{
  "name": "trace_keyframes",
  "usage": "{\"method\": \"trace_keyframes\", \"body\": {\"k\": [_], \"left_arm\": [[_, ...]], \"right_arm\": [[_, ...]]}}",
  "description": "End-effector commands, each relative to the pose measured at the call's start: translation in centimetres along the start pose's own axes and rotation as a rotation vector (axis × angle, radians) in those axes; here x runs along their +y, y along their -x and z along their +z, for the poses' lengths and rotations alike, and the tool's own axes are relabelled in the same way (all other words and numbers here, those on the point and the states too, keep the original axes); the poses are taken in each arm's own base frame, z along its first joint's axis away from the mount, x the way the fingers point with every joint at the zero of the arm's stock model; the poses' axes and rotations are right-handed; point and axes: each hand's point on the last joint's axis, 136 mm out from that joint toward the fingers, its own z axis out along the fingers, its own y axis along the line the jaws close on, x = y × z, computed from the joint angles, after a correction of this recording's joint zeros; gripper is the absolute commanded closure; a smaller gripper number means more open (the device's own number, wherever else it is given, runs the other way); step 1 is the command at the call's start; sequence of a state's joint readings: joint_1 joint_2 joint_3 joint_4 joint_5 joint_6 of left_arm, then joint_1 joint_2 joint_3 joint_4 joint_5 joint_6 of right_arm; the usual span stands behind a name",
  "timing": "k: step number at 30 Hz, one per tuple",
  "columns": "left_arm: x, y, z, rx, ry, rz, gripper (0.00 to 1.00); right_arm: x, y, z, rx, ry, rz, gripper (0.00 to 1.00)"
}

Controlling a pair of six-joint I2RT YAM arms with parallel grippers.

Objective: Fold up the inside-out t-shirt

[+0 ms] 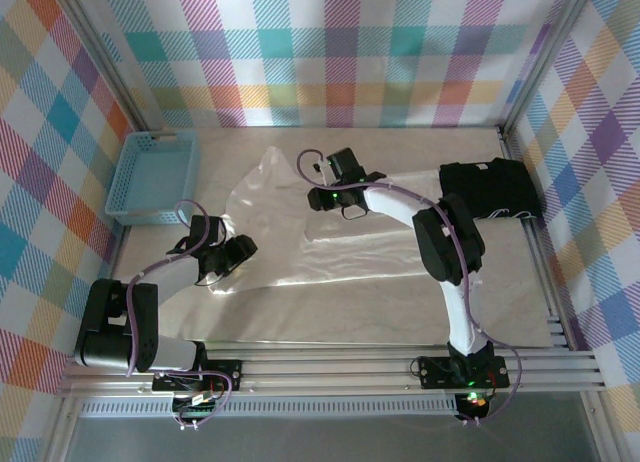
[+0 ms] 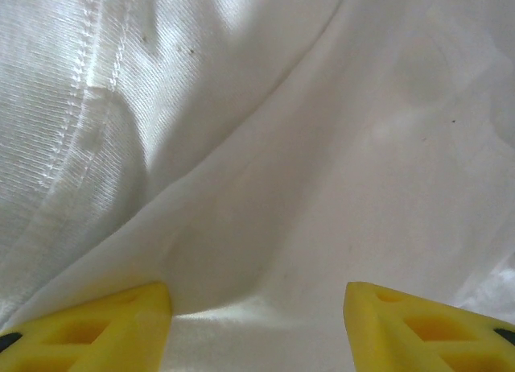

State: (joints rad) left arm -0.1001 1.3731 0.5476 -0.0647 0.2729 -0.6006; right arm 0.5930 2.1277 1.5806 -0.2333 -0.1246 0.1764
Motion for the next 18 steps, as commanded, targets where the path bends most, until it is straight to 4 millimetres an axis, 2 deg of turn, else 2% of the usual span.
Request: {"method": "trace_keyframes", "body": {"k": [1, 4, 6, 8, 10, 14, 18], "left_arm": [[0.8, 0.5, -1.1, -0.012, 0.059, 0.018, 0.39], [-1.3, 2.2, -2.4, -0.070, 0.005, 0.044, 0.38], [-2.7, 3.5, -3.1, -0.113, -0.036, 0.061, 0.37], [-4.2, 4.4, -3.1, -0.128, -0.084, 0.069, 0.37], [-5.9, 4.9, -2.3, -0.104, -0.149, 0.067, 0.36], [-9.2, 5.8, 0.3, -0.067, -0.214, 0.102, 0.35], [-9.8, 6.9, 3.5, -0.051, -0.194, 0.111, 0.35]], "right_arm": [[1.1, -0.7, -2.0, 0.050, 0.019, -0.012, 0.60], [3.4, -2.4, -3.7, 0.076, 0.144, 0.000, 0.58], [5.7, -4.0, -4.8, 0.086, 0.262, 0.007, 0.56], [6.4, -5.7, -5.4, 0.106, 0.292, 0.029, 0.55], [5.1, -7.0, -6.1, 0.127, 0.223, 0.060, 0.54], [0.0, -9.3, -8.8, 0.162, 0.019, 0.145, 0.54], [-5.7, -12.2, -10.9, 0.243, -0.123, 0.321, 0.54]]}}
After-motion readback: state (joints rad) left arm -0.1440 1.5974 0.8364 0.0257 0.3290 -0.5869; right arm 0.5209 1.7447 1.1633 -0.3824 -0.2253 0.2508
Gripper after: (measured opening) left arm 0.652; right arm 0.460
